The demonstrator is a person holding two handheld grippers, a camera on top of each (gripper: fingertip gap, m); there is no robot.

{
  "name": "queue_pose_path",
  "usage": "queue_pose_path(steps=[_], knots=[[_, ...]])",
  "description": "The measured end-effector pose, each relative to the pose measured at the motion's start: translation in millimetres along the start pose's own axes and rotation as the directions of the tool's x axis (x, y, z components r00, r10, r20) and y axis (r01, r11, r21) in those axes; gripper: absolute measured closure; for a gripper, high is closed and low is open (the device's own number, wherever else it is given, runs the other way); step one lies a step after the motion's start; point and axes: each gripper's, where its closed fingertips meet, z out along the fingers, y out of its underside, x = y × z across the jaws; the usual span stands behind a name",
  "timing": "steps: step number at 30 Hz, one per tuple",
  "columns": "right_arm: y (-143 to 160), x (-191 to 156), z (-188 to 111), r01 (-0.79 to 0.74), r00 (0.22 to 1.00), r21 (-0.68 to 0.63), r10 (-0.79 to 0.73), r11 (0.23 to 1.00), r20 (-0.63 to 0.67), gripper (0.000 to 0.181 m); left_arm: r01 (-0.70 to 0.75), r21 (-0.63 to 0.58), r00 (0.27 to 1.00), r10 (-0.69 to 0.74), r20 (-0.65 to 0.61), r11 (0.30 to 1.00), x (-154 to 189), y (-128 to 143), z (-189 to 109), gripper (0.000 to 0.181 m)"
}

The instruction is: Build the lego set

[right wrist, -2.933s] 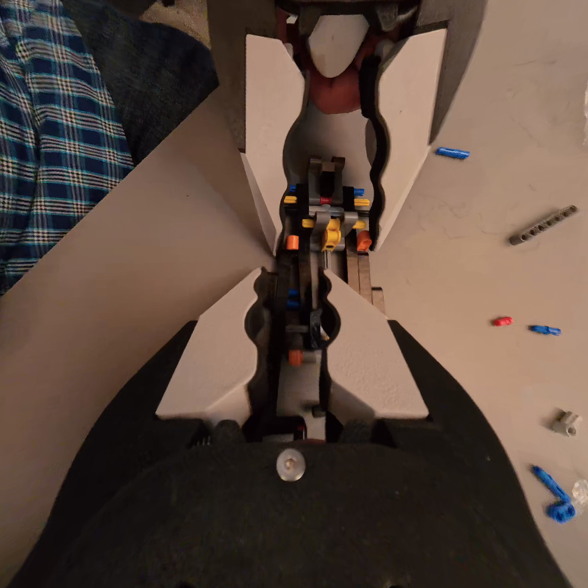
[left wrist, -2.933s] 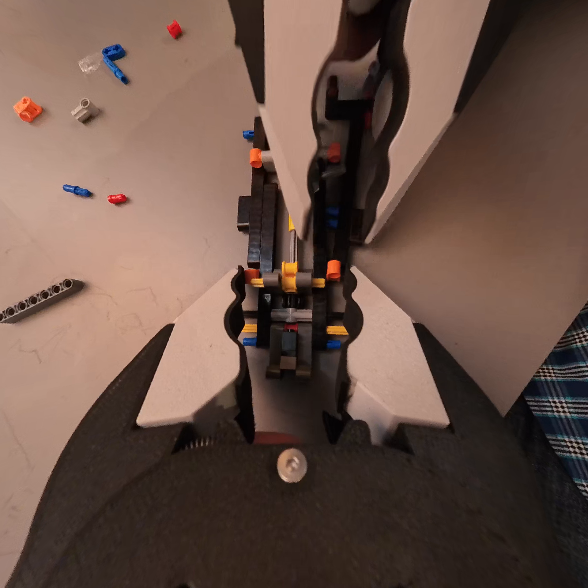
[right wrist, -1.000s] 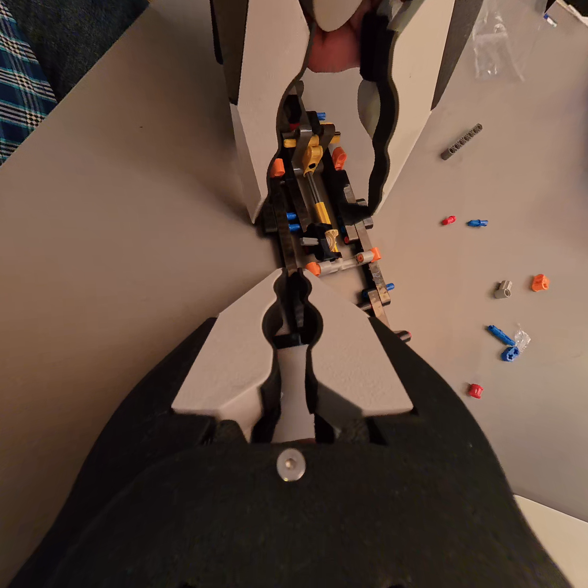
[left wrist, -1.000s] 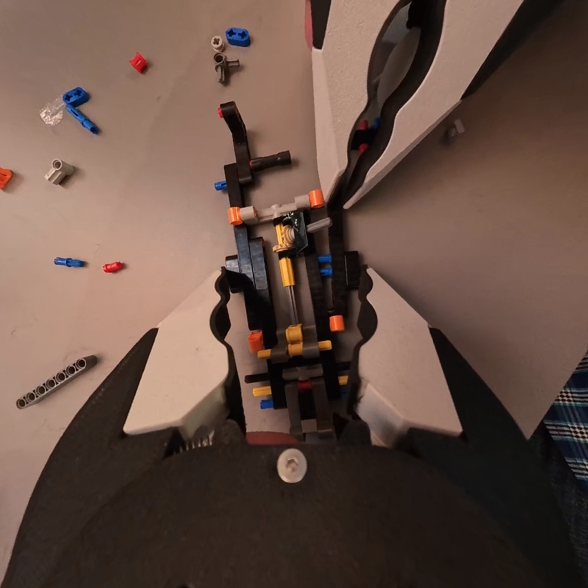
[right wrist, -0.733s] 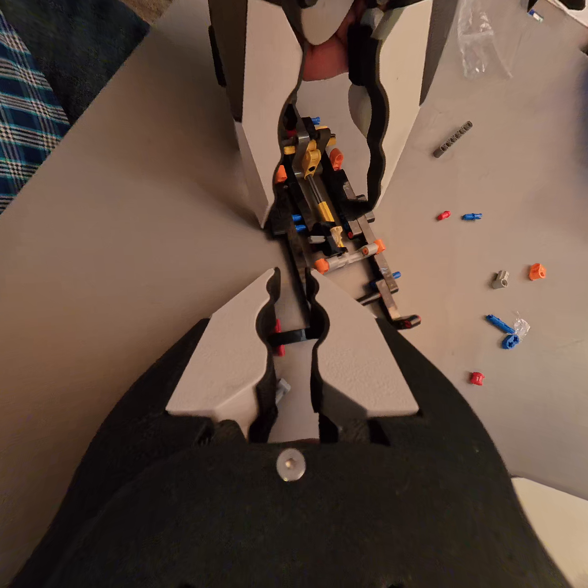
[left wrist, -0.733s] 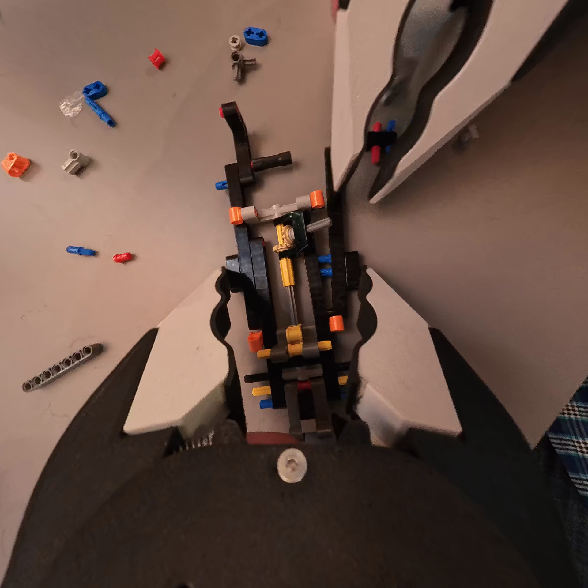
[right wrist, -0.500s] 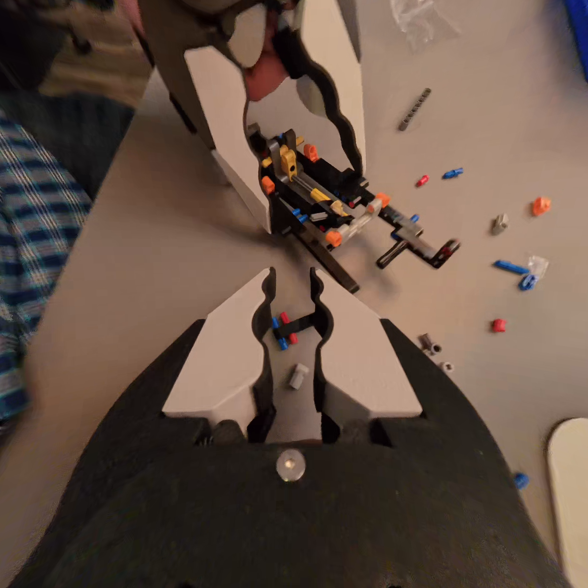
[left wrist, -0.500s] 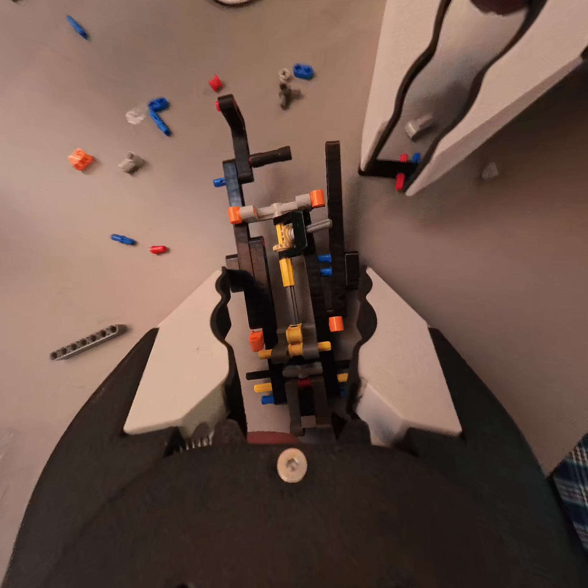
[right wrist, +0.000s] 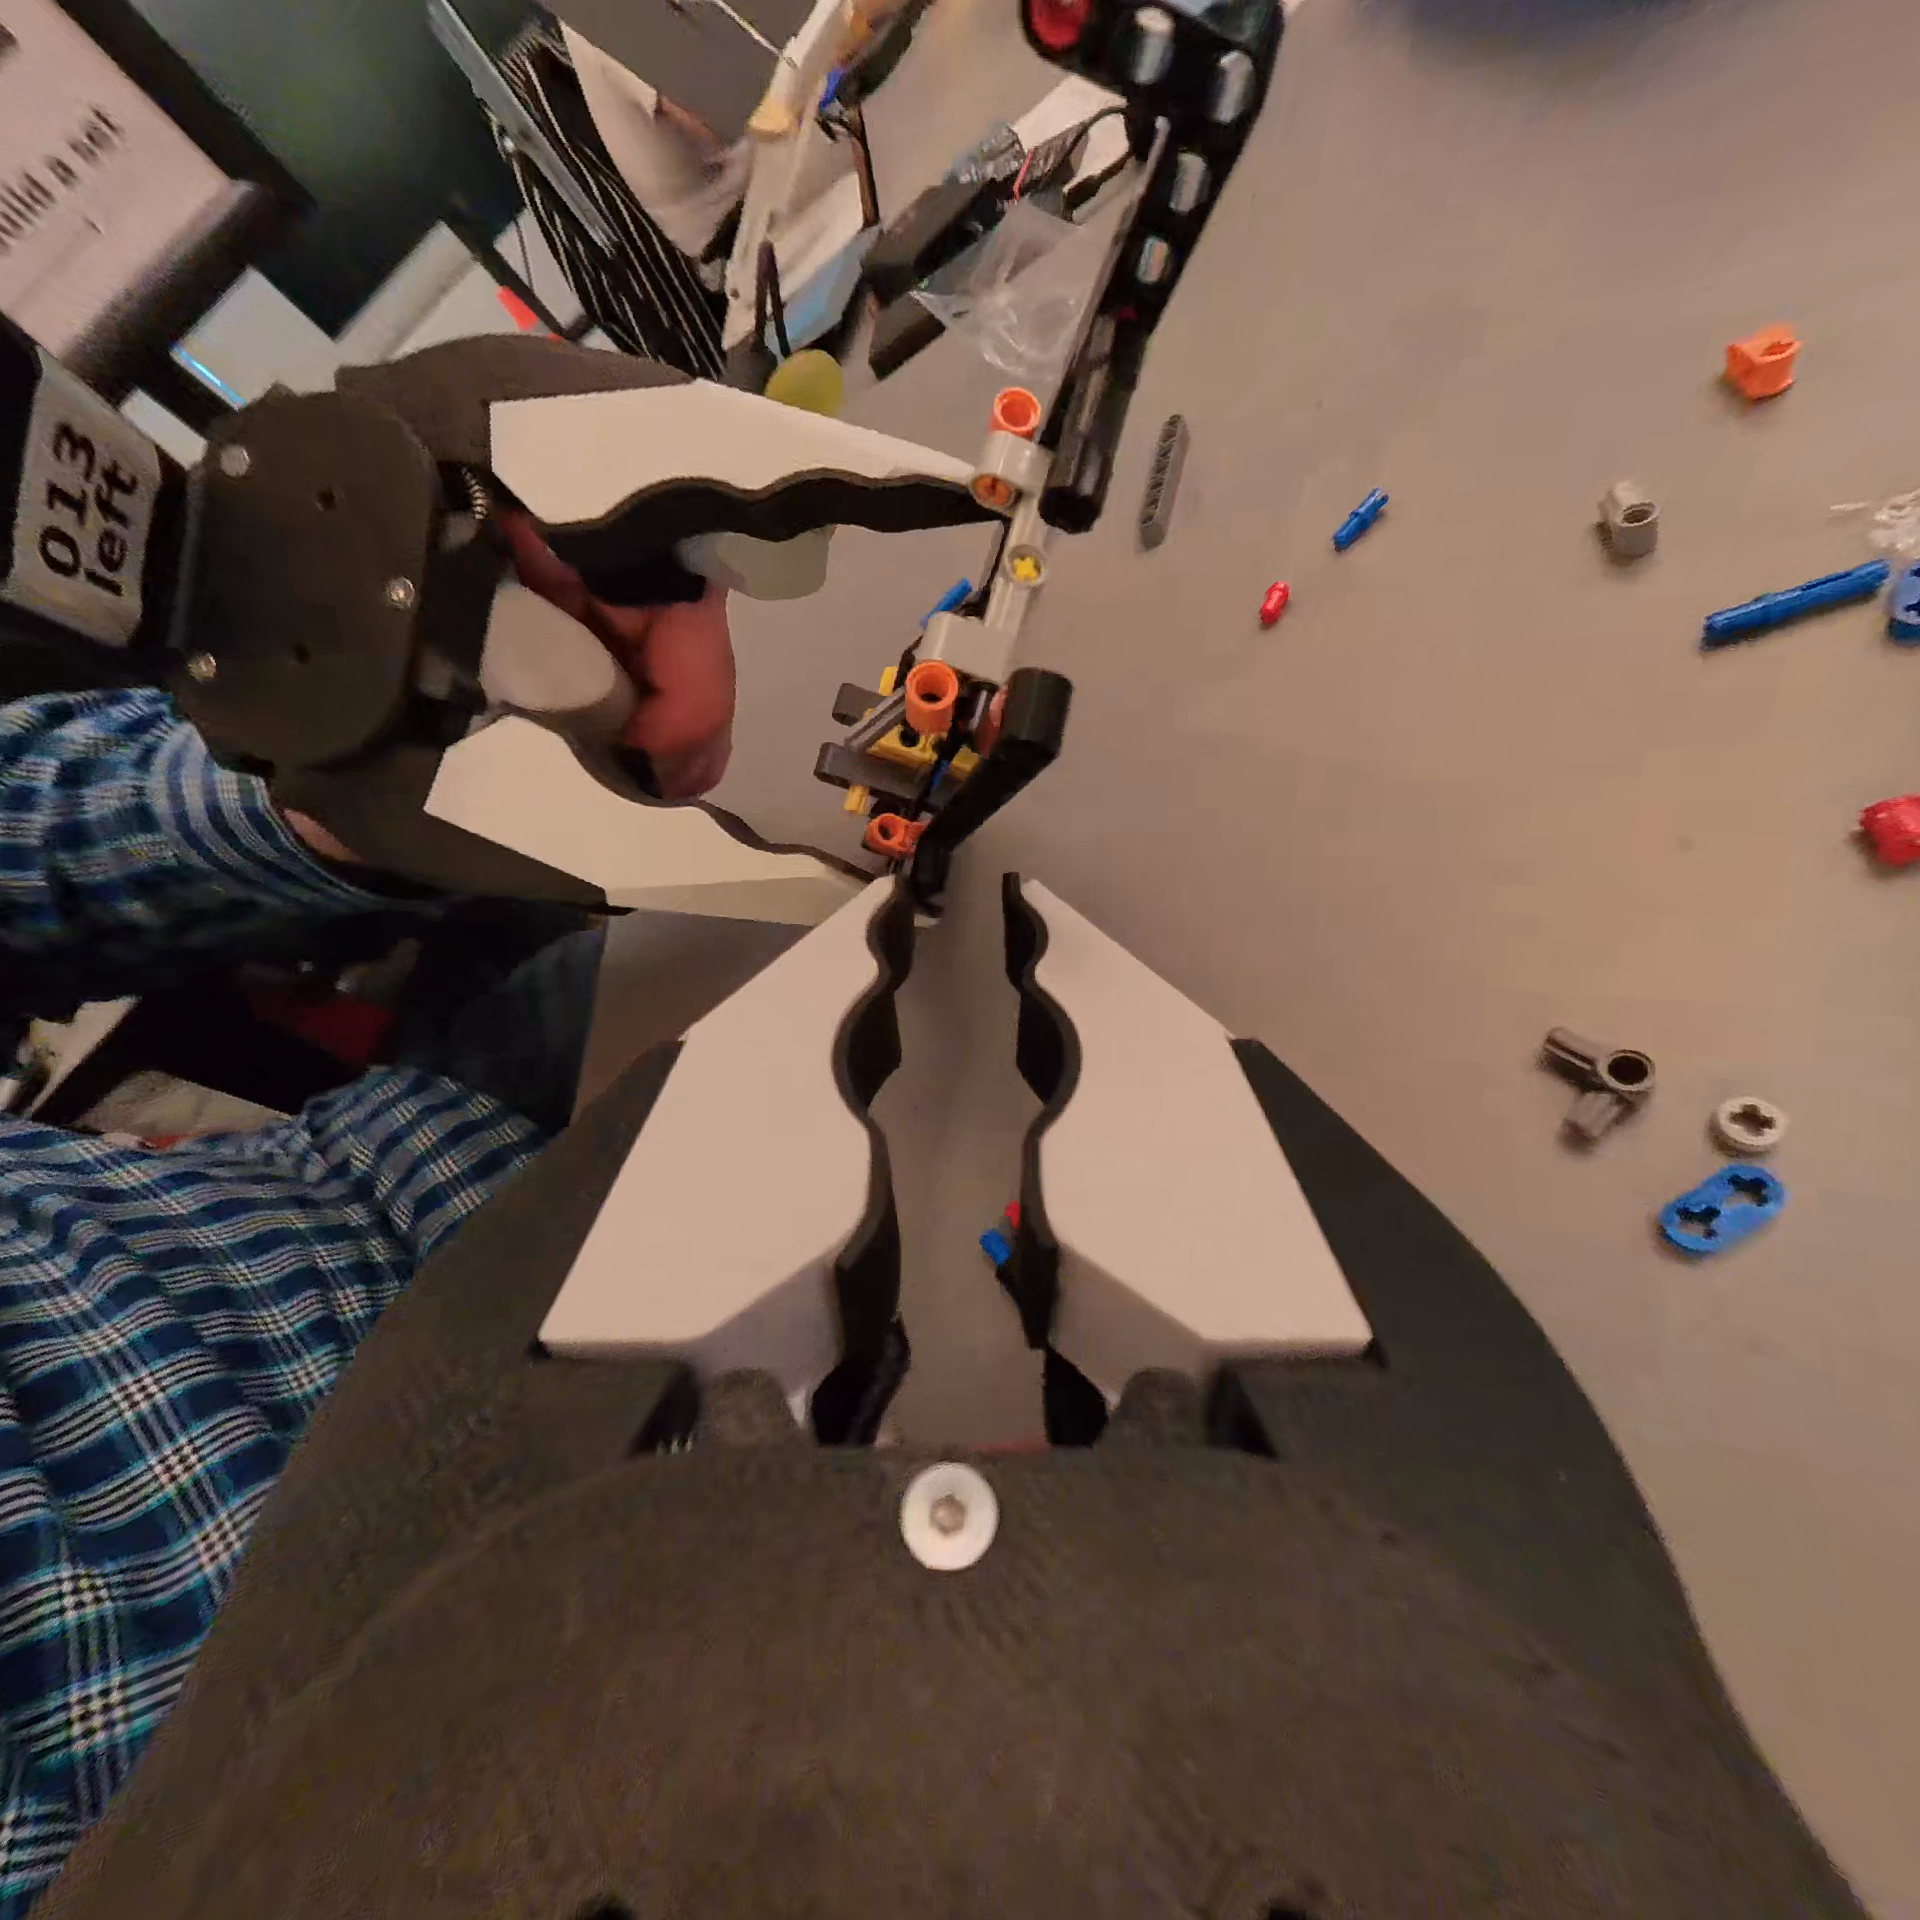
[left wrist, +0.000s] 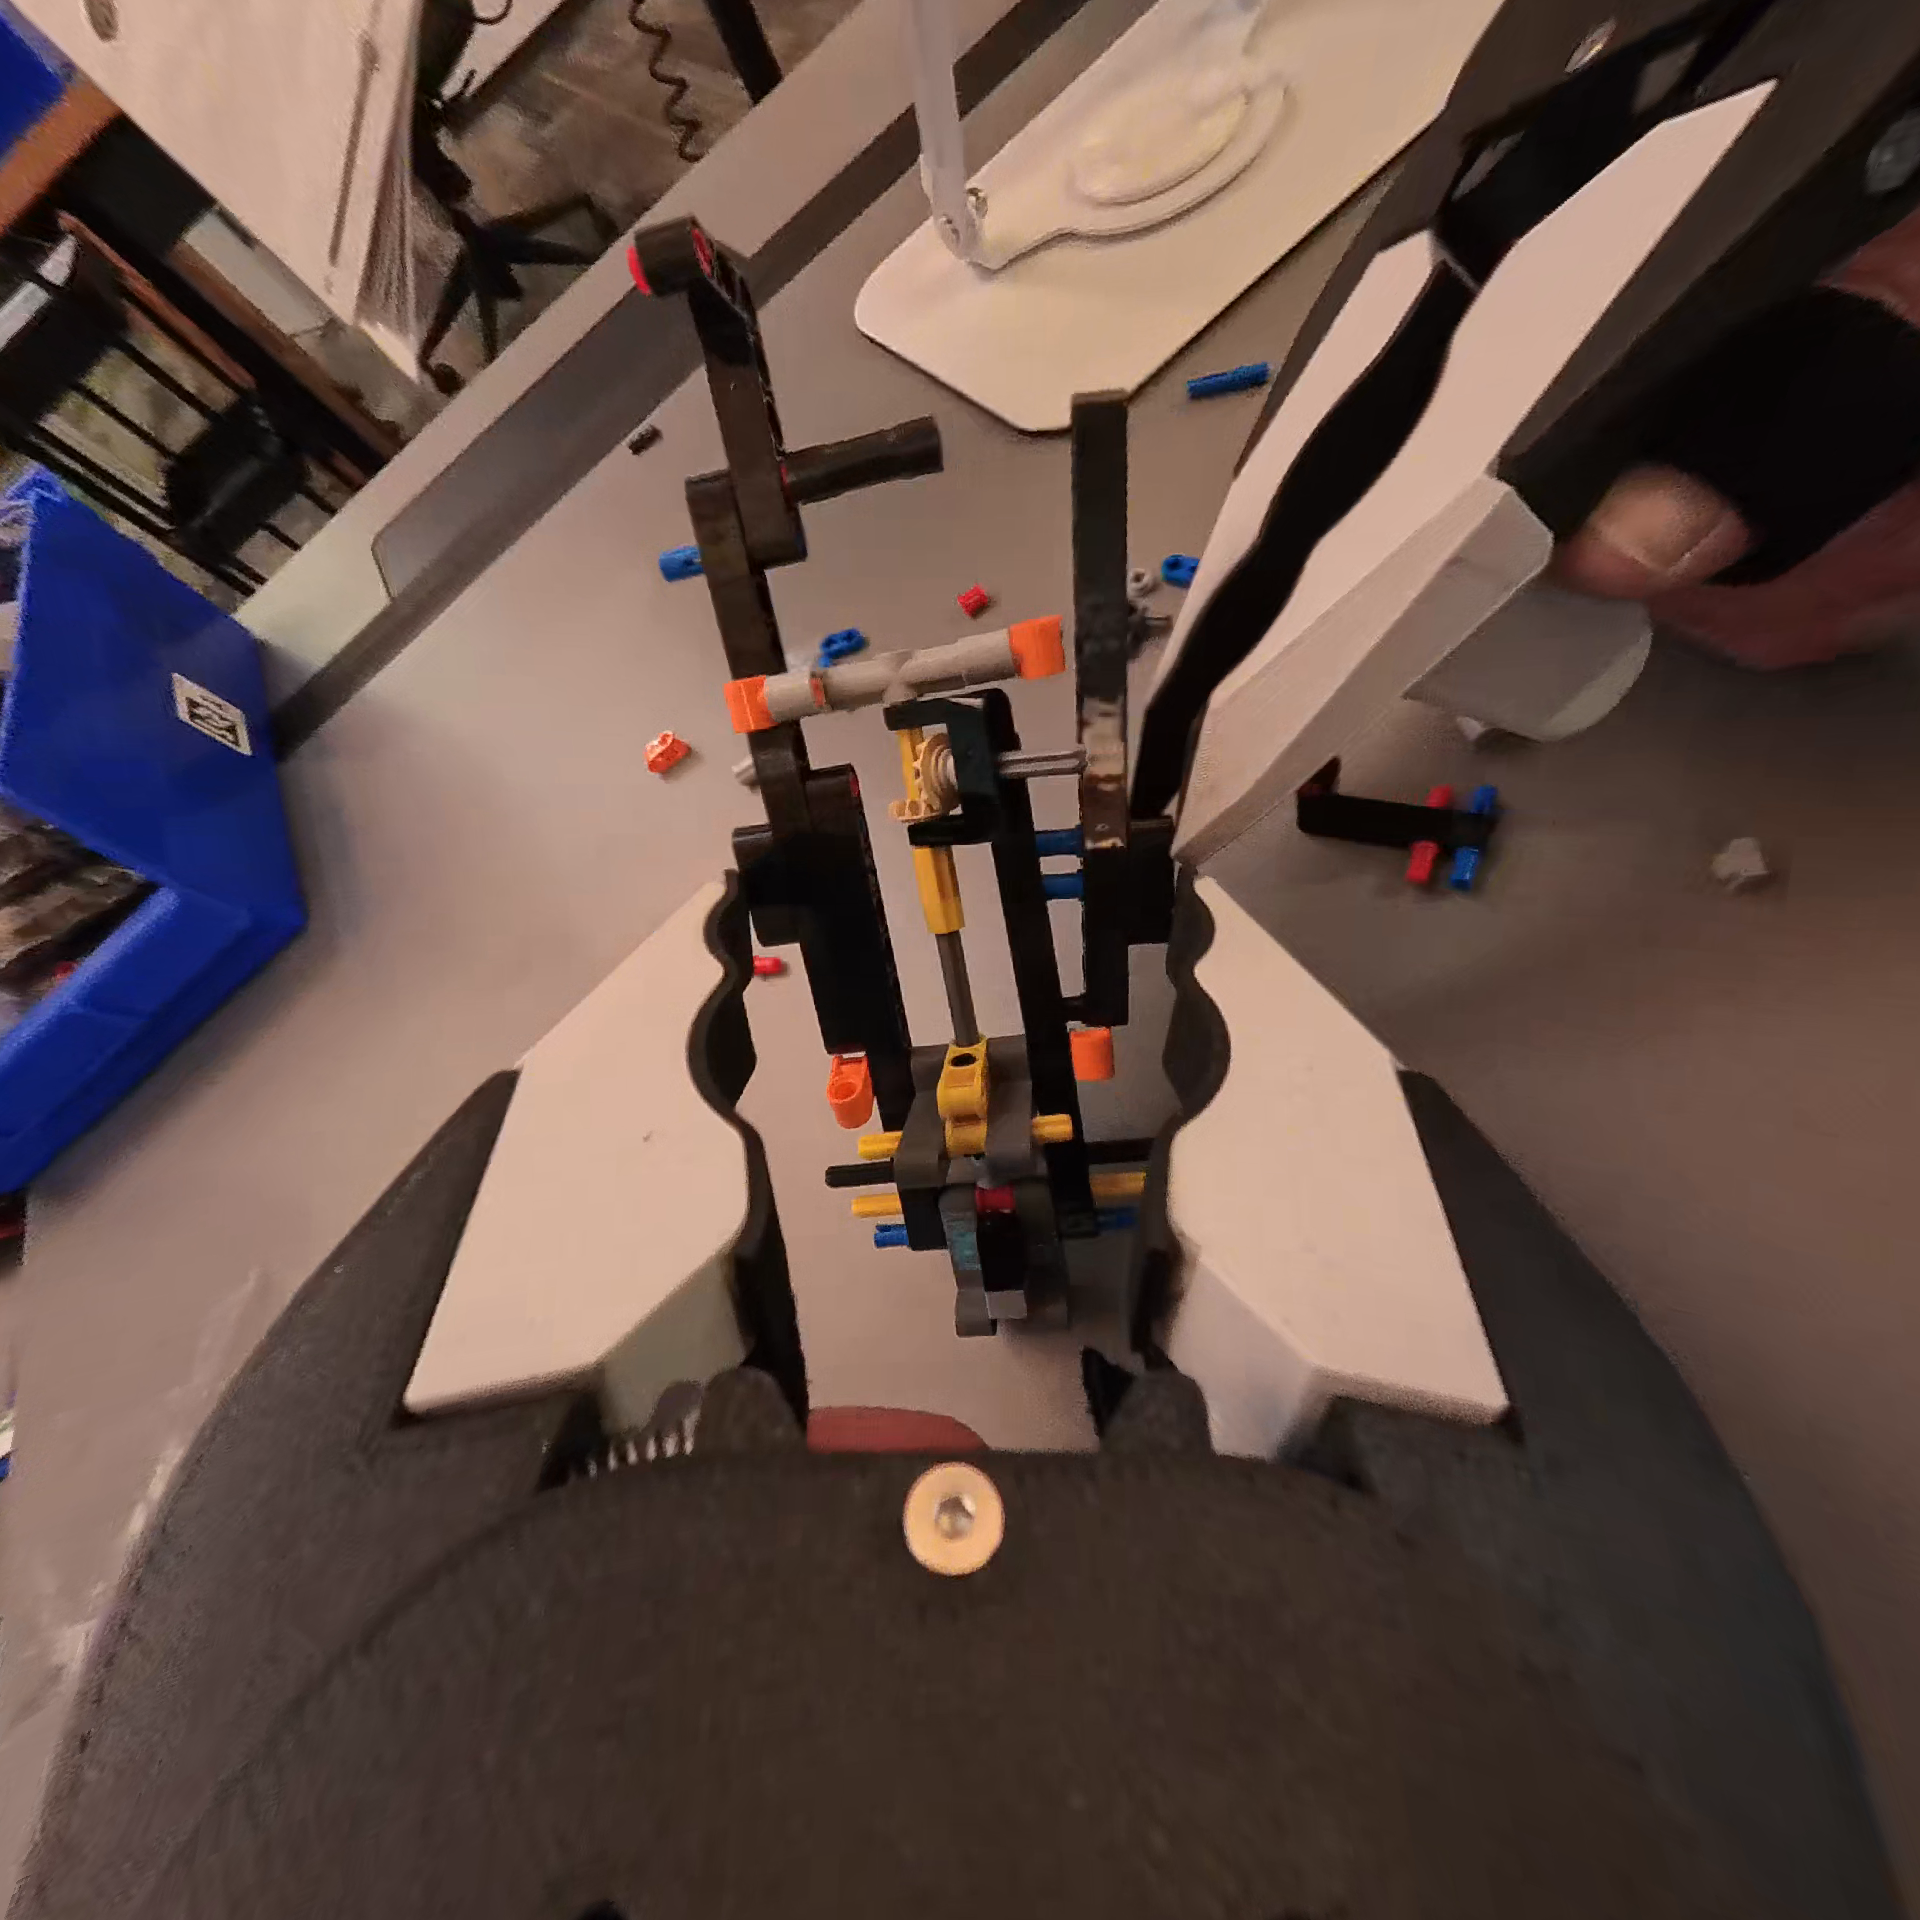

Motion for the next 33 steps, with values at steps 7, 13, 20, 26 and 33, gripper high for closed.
queue_pose_path(steps=[7,13,20,26,33], knots=[[-8,-4,-3,-0.048,0.996,0.036,0.045,0.998,0.074,0.163,0.022,-0.009,1.0,-0.022,0.021,1.0,-2,0,5,0.102],[-11,2,-4,-0.048,0.996,0.026,0.046,0.998,0.07,0.179,0.007,0.005,1.0,-0.007,0.03,1.0,-2,-3,5,0.102],[-15,5,-6,-0.001,0.997,0.008,0.0,1.0,0.081,0.181,0.062,0.042,0.996,-0.059,-0.074,0.997,2,-7,-4,0.104],[-7,10,-13,0.008,0.999,-0.041,-0.006,0.999,0.052,0.18,0.029,-0.001,0.996,-0.029,-0.089,1.0,3,3,-4,0.113],[3,17,-32,0.026,1.0,-0.112,-0.026,0.993,0.0,0.17,-0.001,-0.236,0.962,-0.064,-0.265,0.972,0,35,5,0.098]])
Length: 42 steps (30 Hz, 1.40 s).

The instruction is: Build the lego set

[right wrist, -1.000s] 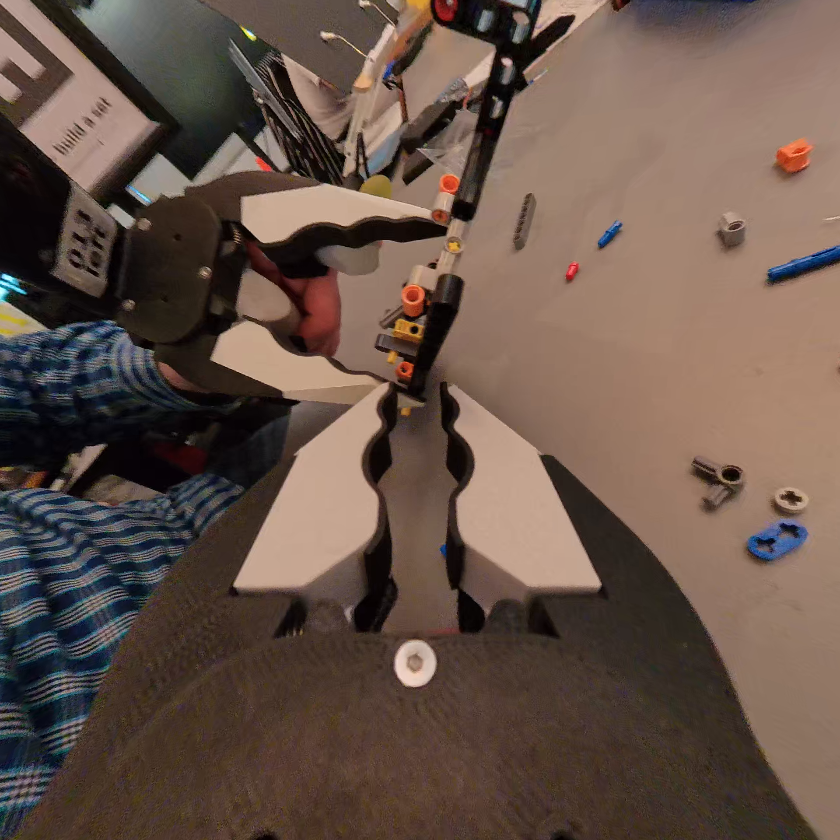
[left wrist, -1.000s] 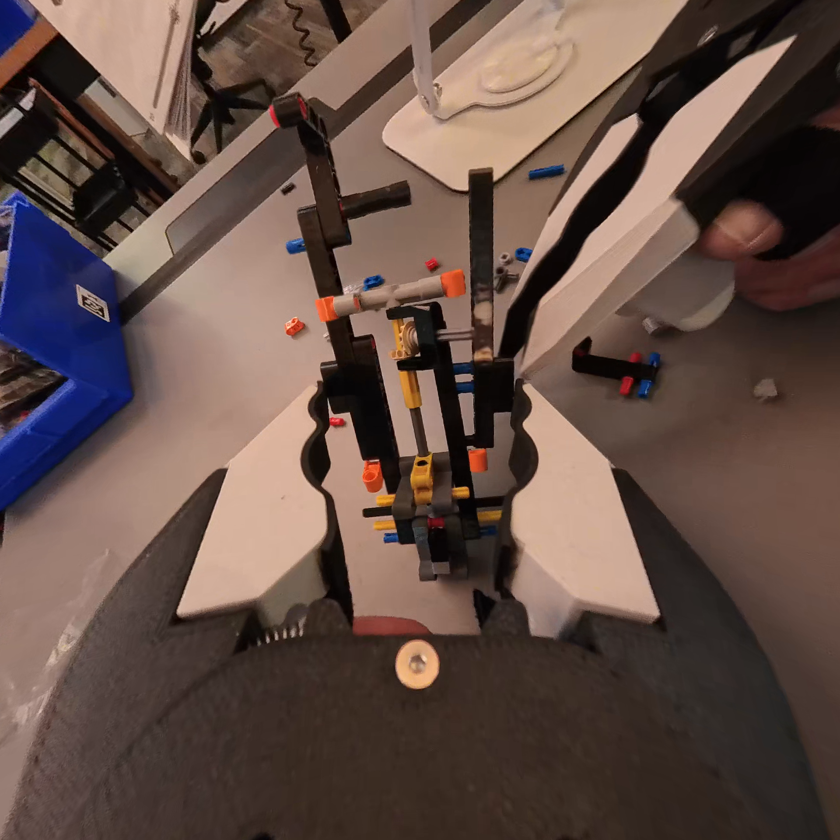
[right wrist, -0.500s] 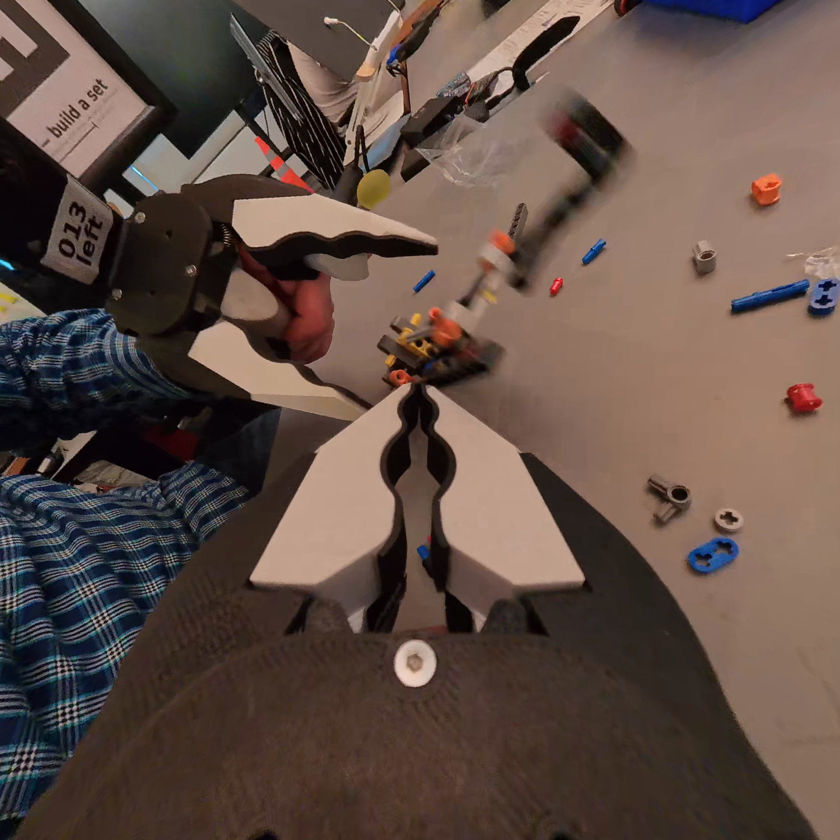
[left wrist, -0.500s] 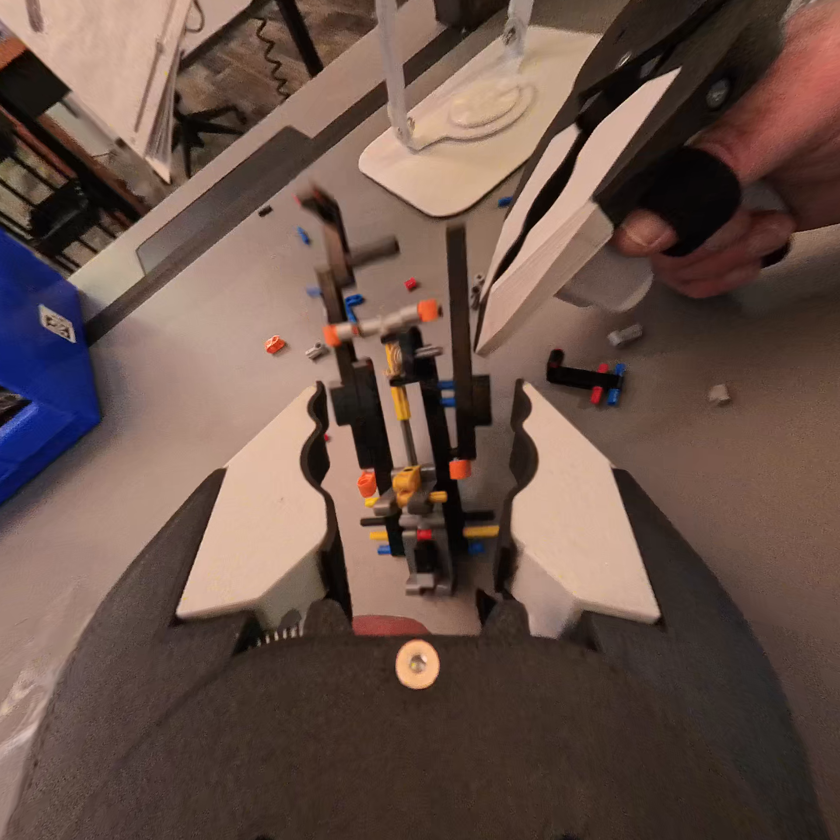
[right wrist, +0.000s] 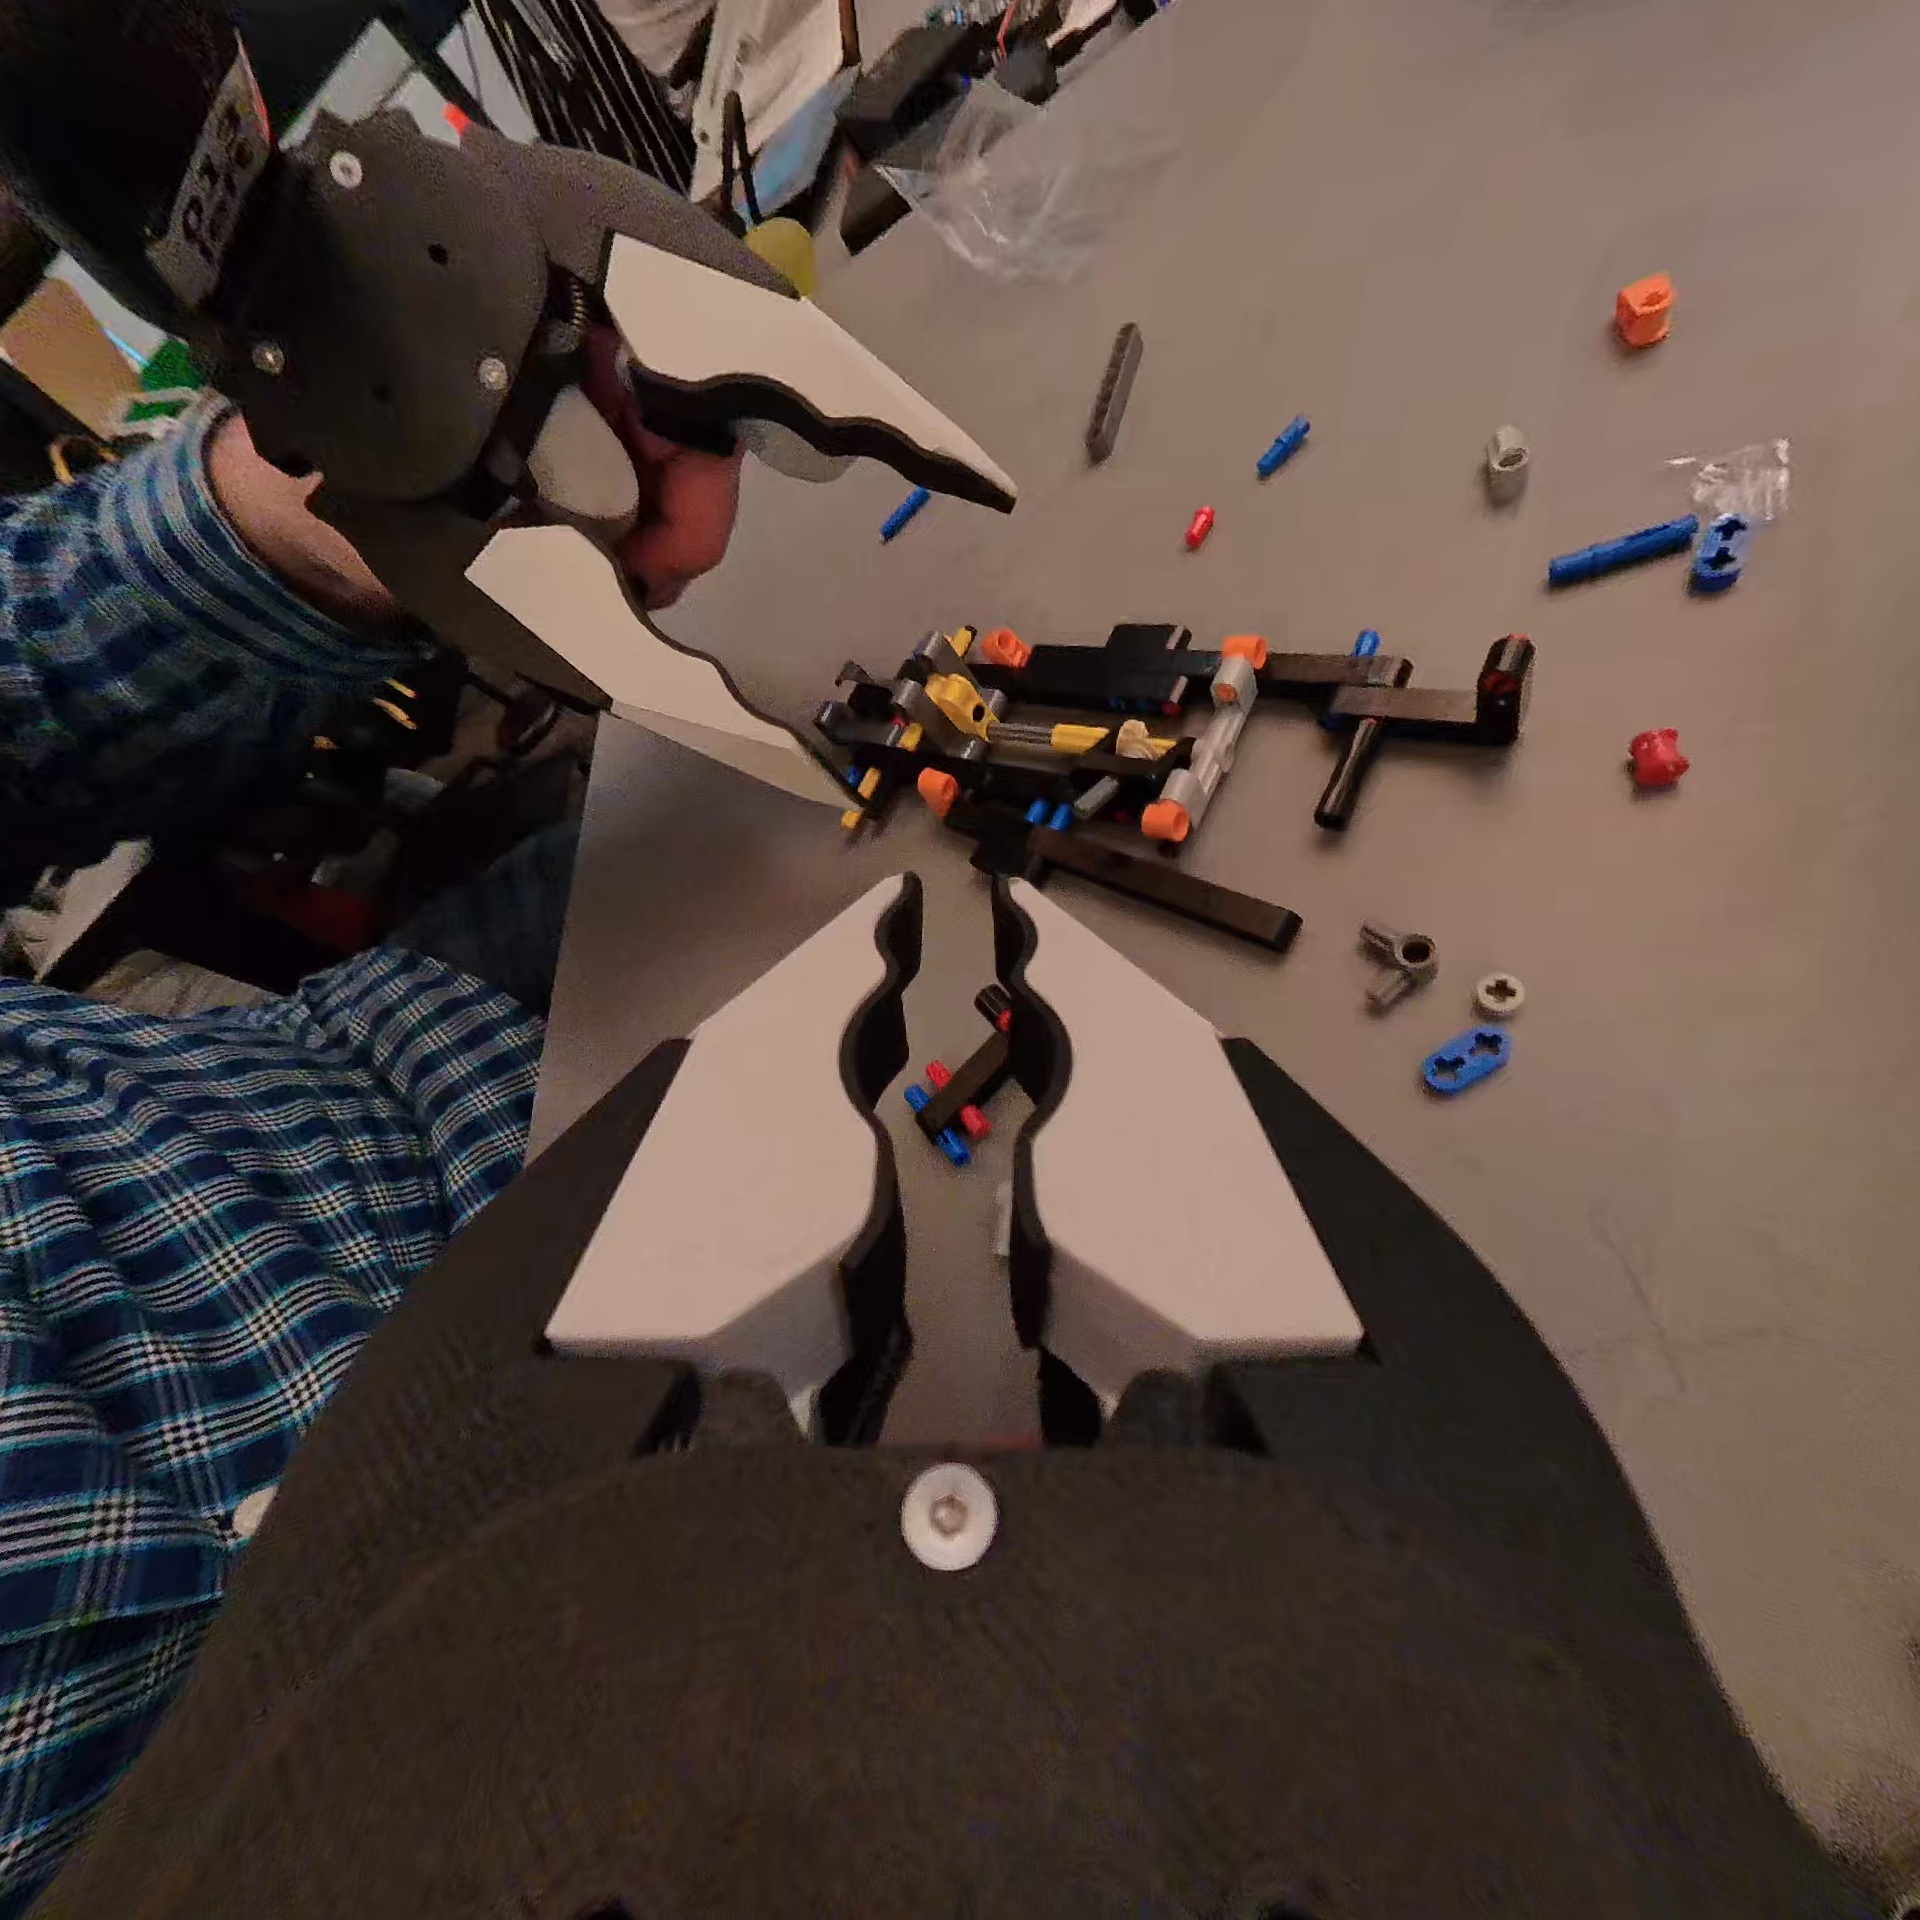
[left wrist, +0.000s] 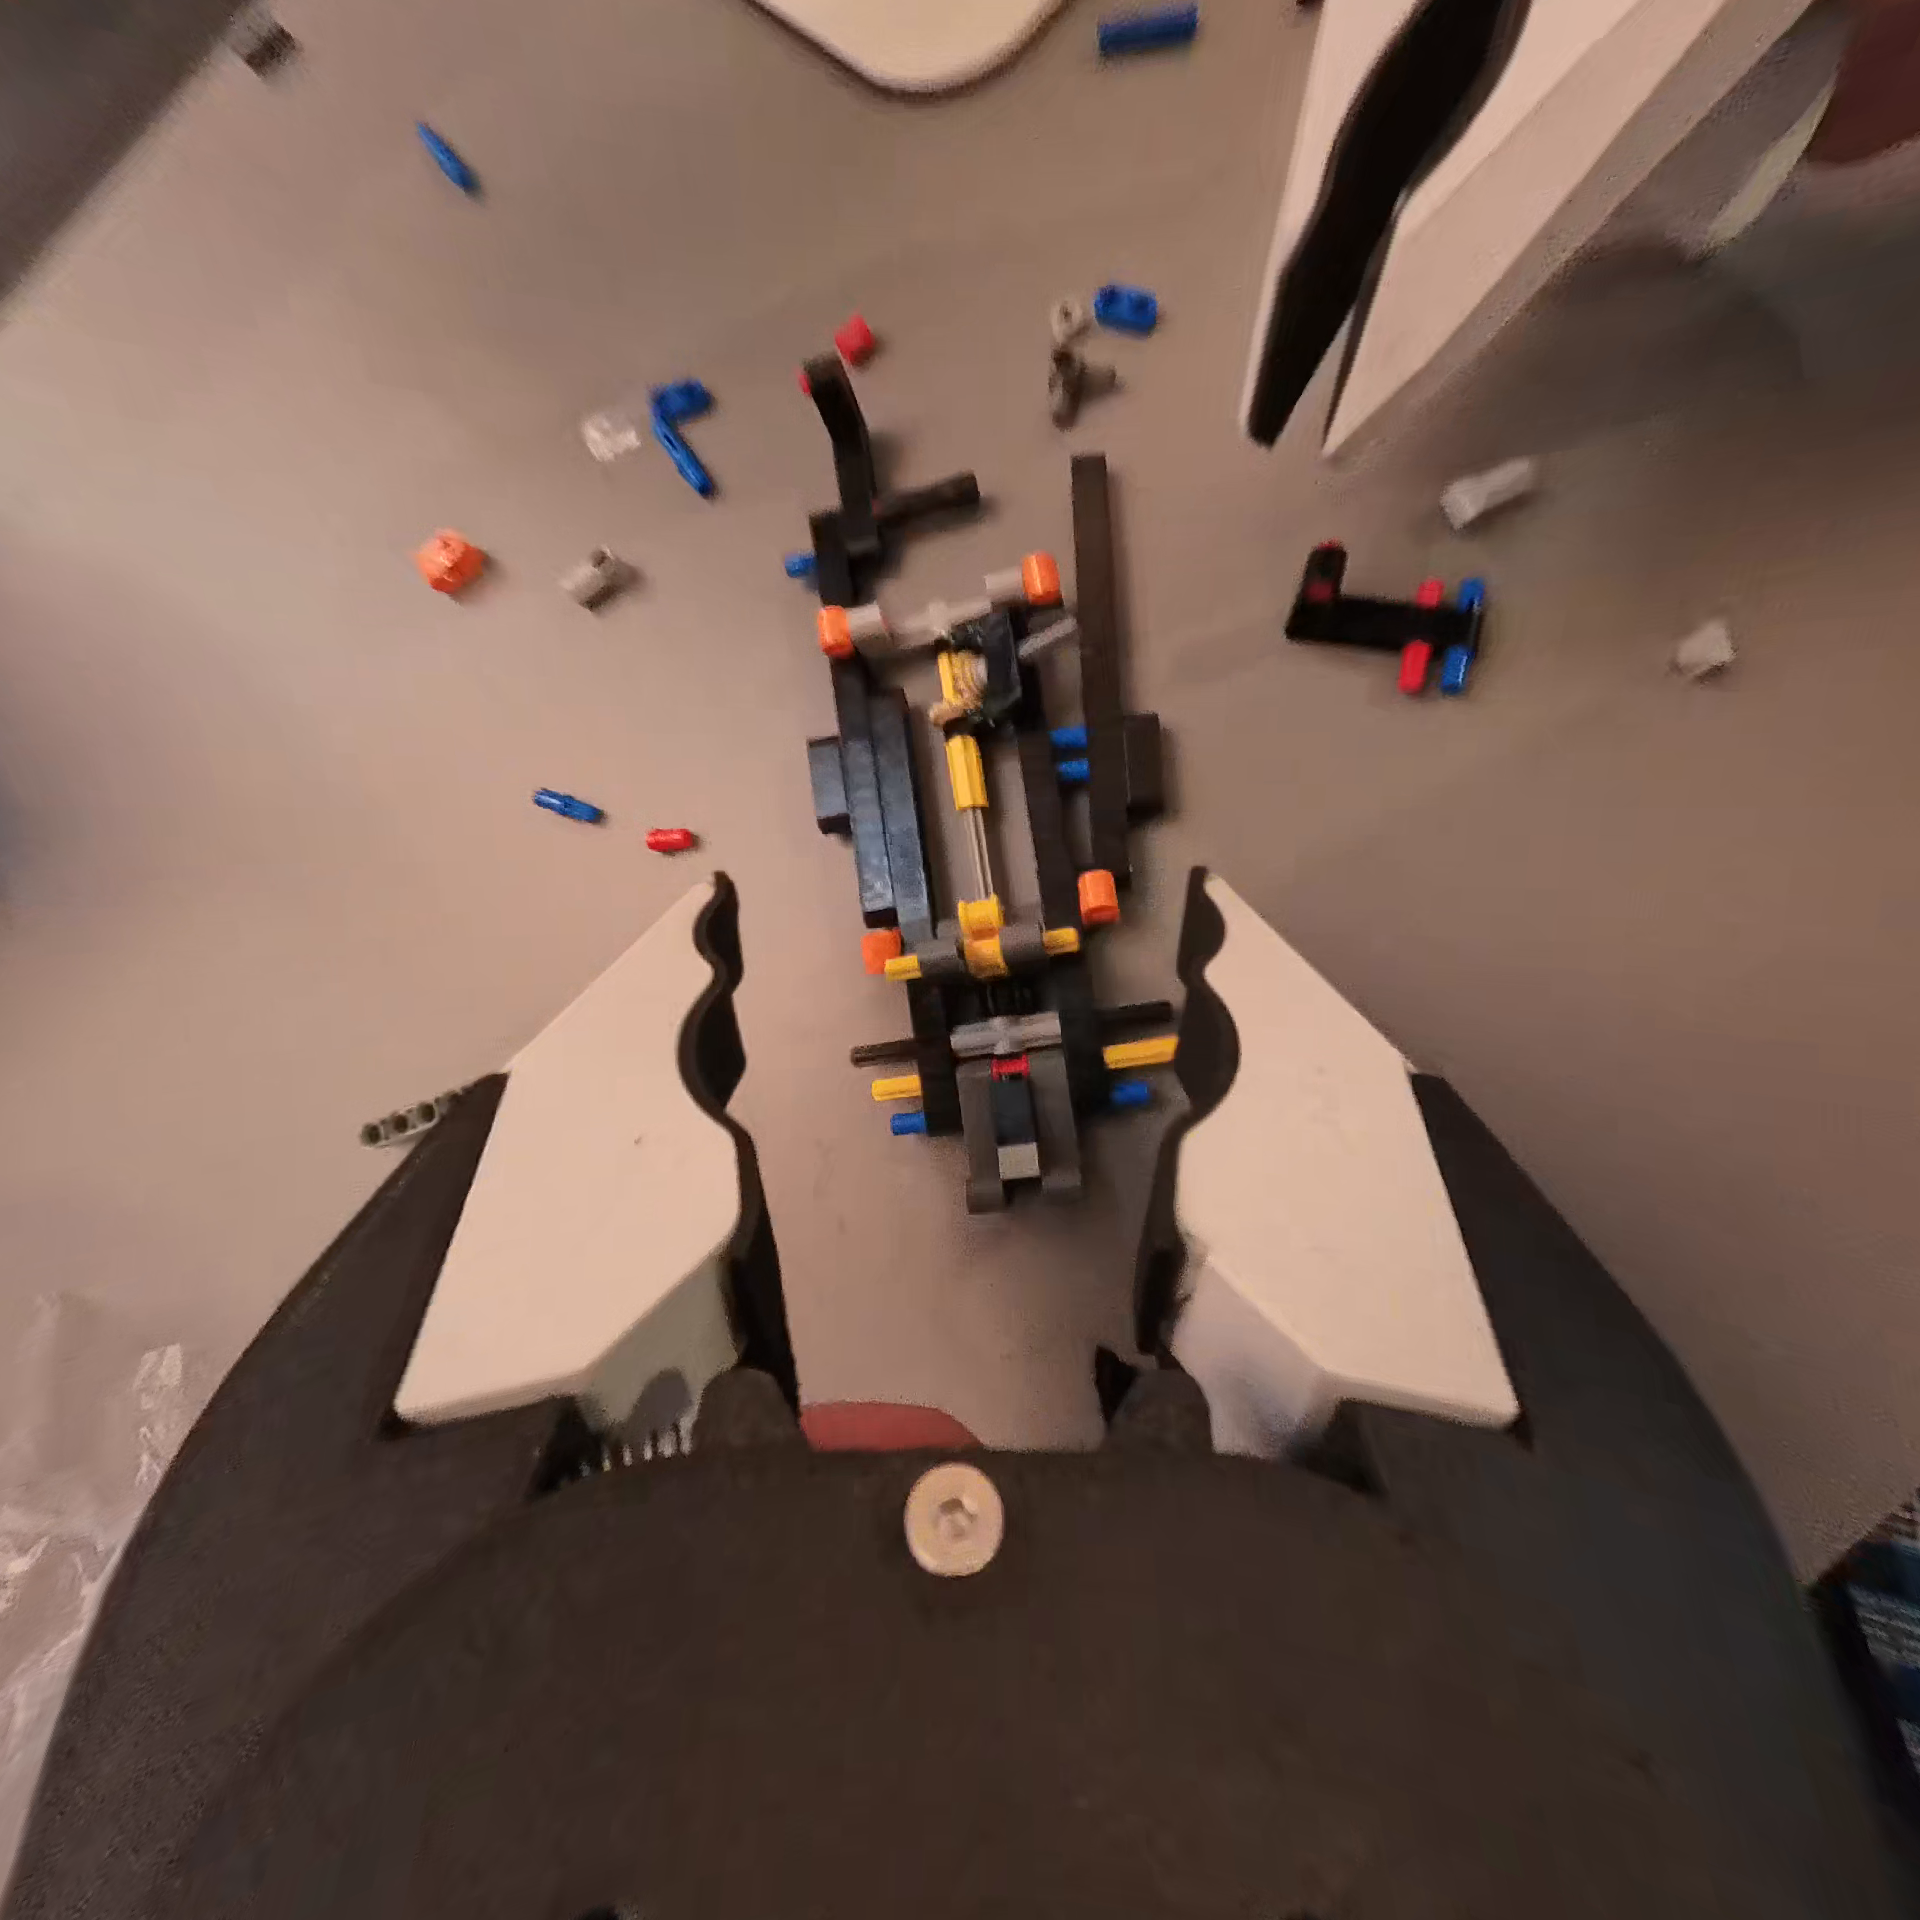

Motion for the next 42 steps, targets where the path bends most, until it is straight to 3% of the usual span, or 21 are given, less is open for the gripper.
queue_pose_path(steps=[5,9,15,28,33,38,42], knots=[[10,-5,3,-0.006,1.0,-0.019,0.006,1.0,0.004,0.166,-0.025,-0.125,0.999,0.022,-0.024,0.992,12,23,16,0.101],[14,-5,6,-0.025,1.0,-0.018,0.026,1.0,0.004,0.163,0.027,-0.084,0.999,-0.024,0.031,0.996,9,22,17,0.131],[18,-3,9,-0.053,0.999,-0.009,0.053,0.999,-0.01,0.156,0.038,-0.028,0.996,-0.036,0.082,0.999,12,18,15,0.133],[-7,7,2,-0.148,0.987,0.152,0.155,0.977,-0.038,0.147,0.081,0.208,0.962,-0.131,0.241,0.975,11,-17,-13,0.133],[-22,-1,-4,-0.229,0.973,0.245,0.219,0.942,0.068,0.15,0.019,0.29,0.947,-0.111,0.303,0.957,19,-39,-24,0.133],[-27,-11,-9,-0.259,0.961,0.261,0.223,0.93,0.163,0.167,-0.043,0.342,0.927,-0.091,0.364,0.939,26,-53,-29,0.133],[-32,-18,-18,-0.252,0.956,0.281,0.193,0.926,0.221,0.176,-0.022,0.371,0.935,-0.112,0.336,0.928,30,-56,-29,0.134]])
